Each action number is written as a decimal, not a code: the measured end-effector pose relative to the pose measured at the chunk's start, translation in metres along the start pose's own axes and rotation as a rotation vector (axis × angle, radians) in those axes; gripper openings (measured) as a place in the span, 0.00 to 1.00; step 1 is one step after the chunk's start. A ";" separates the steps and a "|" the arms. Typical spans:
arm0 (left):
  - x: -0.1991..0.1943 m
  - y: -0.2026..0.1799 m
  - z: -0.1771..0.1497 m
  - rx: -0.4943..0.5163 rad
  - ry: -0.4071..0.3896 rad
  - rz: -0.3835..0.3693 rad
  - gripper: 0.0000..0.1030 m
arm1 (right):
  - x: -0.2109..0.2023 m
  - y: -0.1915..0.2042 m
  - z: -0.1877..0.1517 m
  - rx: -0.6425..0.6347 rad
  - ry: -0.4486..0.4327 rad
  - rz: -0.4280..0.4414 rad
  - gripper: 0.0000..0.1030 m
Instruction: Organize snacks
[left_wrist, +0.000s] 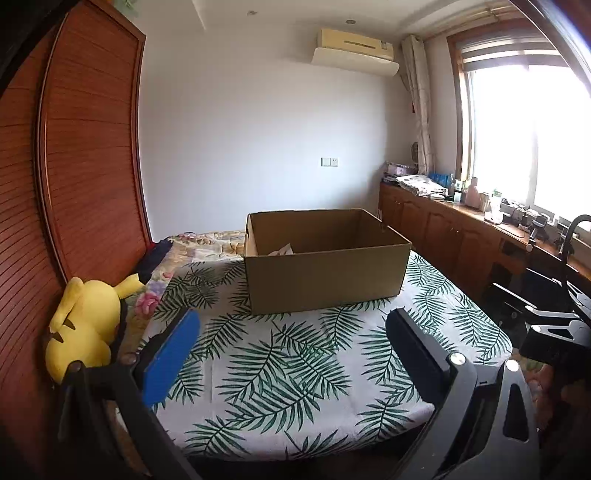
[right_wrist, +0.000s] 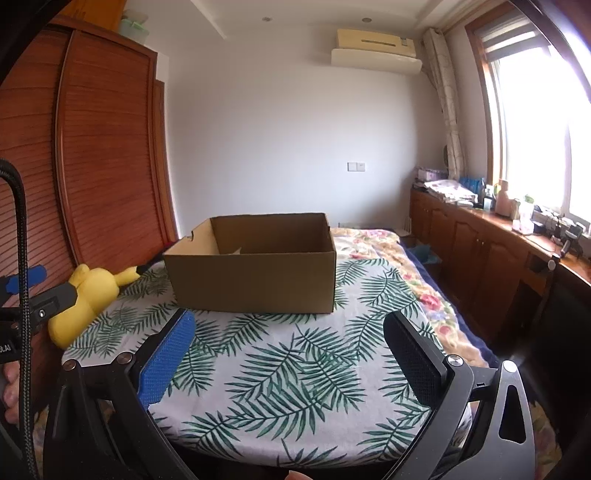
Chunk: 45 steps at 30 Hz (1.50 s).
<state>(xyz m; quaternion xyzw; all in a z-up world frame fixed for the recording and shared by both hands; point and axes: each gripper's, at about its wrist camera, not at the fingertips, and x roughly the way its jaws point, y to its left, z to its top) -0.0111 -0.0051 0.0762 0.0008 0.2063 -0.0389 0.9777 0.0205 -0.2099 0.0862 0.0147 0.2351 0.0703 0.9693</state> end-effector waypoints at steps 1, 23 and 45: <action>0.000 0.000 -0.001 0.000 0.002 0.000 0.99 | 0.001 0.000 -0.001 0.000 0.002 0.001 1.00; 0.002 0.000 -0.006 -0.006 0.008 0.008 0.99 | 0.001 -0.001 -0.003 -0.006 -0.002 -0.008 1.00; 0.002 0.002 -0.006 -0.012 0.003 0.010 0.99 | -0.002 0.001 -0.003 -0.010 -0.014 -0.008 1.00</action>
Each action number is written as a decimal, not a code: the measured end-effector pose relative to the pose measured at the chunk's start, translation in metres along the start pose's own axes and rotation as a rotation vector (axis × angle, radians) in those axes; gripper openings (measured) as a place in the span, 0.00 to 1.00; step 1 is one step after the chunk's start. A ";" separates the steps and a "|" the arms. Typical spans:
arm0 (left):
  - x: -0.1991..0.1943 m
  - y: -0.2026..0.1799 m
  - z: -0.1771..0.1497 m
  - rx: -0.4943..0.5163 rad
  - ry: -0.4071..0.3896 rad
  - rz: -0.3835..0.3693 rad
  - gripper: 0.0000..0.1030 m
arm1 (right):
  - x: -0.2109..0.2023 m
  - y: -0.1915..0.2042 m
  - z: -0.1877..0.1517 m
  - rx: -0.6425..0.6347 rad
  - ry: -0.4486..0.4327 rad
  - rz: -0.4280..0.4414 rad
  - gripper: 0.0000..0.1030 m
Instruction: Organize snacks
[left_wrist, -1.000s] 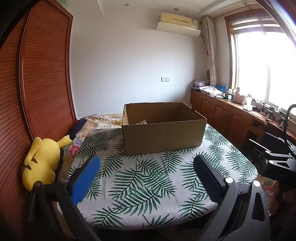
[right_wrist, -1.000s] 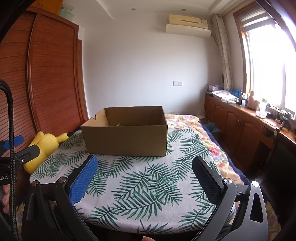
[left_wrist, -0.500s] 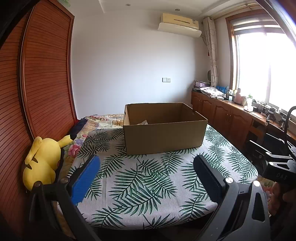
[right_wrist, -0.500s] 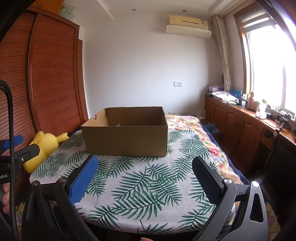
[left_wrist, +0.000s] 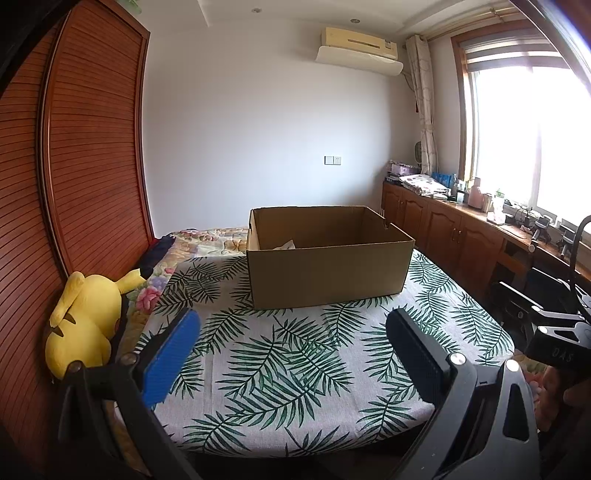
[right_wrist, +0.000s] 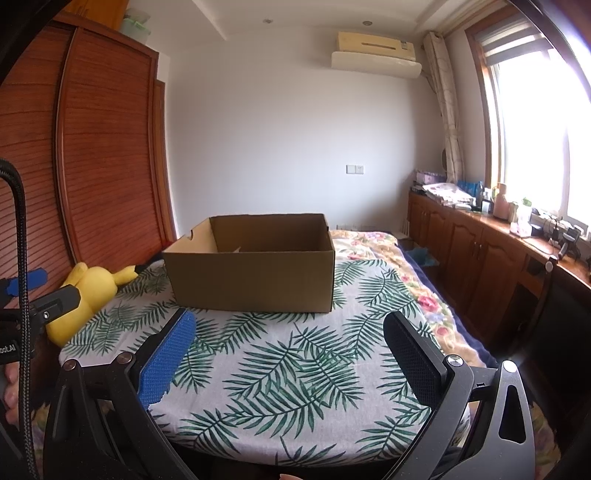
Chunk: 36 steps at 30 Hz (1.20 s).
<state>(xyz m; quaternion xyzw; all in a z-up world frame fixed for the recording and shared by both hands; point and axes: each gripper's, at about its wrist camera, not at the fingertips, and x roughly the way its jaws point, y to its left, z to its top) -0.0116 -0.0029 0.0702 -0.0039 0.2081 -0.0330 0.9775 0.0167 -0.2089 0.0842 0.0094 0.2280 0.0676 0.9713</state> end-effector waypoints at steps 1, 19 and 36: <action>0.000 0.000 0.000 0.001 0.000 0.000 0.99 | 0.000 0.000 0.000 -0.001 -0.001 0.000 1.00; -0.001 0.001 0.001 -0.002 -0.002 -0.001 0.99 | 0.000 -0.001 0.000 0.000 -0.001 -0.002 1.00; -0.001 0.001 0.001 0.001 -0.003 0.000 0.99 | 0.001 -0.002 0.000 0.000 -0.002 -0.003 1.00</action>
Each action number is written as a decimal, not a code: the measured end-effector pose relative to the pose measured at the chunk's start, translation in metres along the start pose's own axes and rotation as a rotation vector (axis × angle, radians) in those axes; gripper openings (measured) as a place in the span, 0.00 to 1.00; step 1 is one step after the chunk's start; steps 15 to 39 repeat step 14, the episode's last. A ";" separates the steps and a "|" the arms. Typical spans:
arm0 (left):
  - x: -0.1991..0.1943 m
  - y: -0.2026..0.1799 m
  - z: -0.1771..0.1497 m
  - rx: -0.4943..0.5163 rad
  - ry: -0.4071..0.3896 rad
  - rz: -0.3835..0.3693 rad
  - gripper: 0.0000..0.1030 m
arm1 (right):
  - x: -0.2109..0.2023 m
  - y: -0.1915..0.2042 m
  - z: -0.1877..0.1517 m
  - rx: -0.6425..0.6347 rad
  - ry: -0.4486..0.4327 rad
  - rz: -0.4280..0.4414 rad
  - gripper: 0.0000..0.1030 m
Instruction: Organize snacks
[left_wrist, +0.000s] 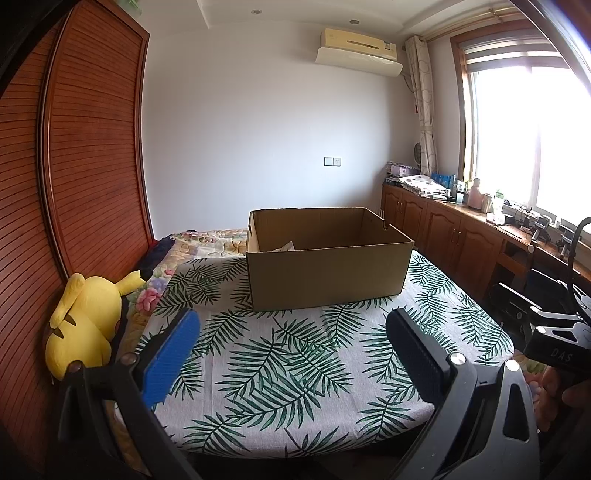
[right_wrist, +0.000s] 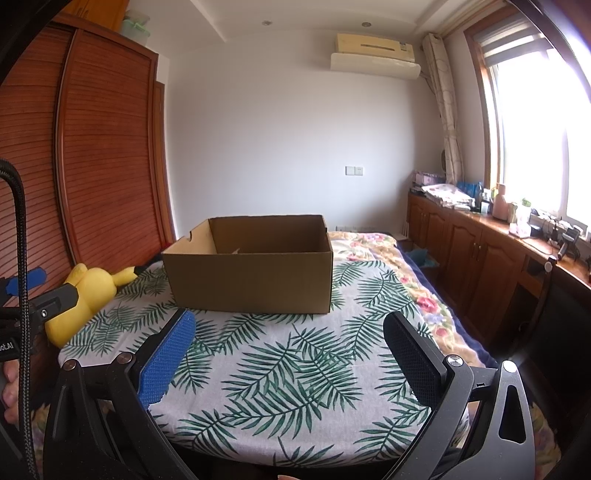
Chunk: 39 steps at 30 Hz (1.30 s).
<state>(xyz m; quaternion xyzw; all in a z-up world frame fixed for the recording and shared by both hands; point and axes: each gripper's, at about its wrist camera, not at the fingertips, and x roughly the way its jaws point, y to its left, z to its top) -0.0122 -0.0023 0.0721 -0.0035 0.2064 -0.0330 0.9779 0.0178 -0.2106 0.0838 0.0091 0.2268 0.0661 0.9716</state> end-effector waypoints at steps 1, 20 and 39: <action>0.000 0.000 0.000 0.000 0.000 0.000 0.99 | 0.000 0.000 0.000 0.000 0.000 0.001 1.00; 0.000 -0.001 0.001 0.001 -0.001 -0.001 0.99 | 0.001 -0.002 -0.001 0.001 0.005 0.003 1.00; 0.000 -0.001 0.001 0.001 -0.001 -0.001 0.99 | 0.001 -0.002 -0.001 0.001 0.005 0.003 1.00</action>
